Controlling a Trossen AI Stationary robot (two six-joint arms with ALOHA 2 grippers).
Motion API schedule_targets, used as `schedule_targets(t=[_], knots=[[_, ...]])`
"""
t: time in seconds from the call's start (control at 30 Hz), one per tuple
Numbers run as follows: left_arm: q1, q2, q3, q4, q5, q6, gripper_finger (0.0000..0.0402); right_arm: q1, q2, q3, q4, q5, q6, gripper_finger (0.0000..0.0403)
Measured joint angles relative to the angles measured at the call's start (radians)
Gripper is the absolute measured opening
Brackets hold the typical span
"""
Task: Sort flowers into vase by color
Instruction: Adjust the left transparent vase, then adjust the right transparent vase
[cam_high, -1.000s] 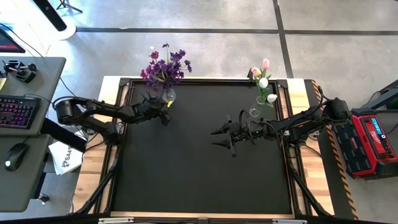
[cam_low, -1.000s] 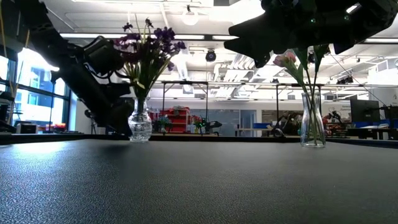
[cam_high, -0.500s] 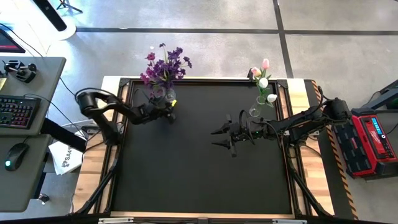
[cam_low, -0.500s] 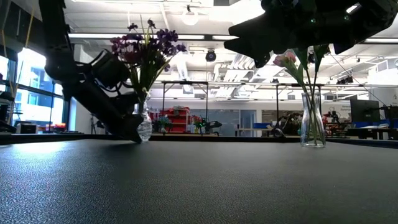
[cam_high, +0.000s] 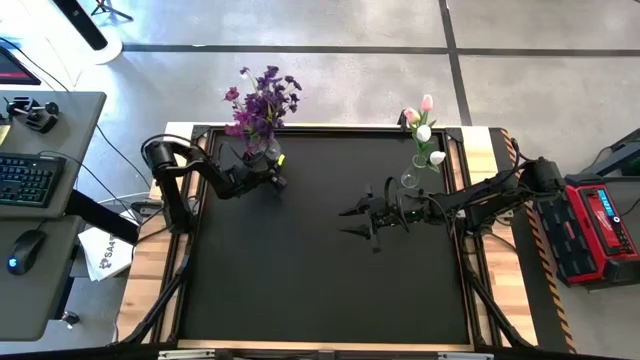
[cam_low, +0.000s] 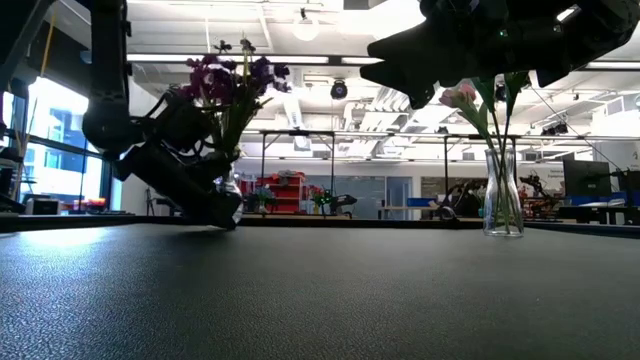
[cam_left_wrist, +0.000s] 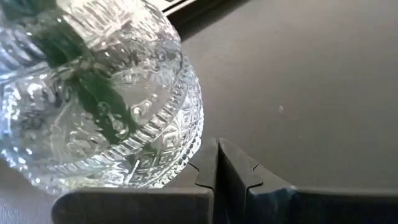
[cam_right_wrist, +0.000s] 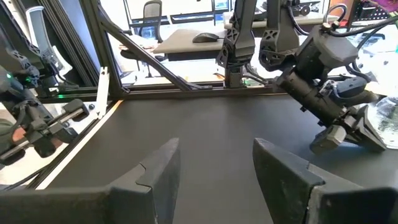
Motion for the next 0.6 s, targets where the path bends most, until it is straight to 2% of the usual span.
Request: schedule_targets(t=[0.4, 0.5, 0.6], knots=[[0.043, 0.021, 0.033, -0.006, 0.024, 0.001, 0.0000, 0.000, 0.000, 0.000, 0.000, -0.001, 0.000, 0.0185], [0.019, 0.018, 0.029, -0.018, 0.019, 0.002, 0.0000, 0.000, 0.000, 0.000, 0.000, -0.001, 0.005, 0.0185], [-0.024, -0.003, 0.029, -0.076, -0.028, 0.001, 0.0000, 0.000, 0.000, 0.000, 0.000, -0.001, 0.005, 0.0185]])
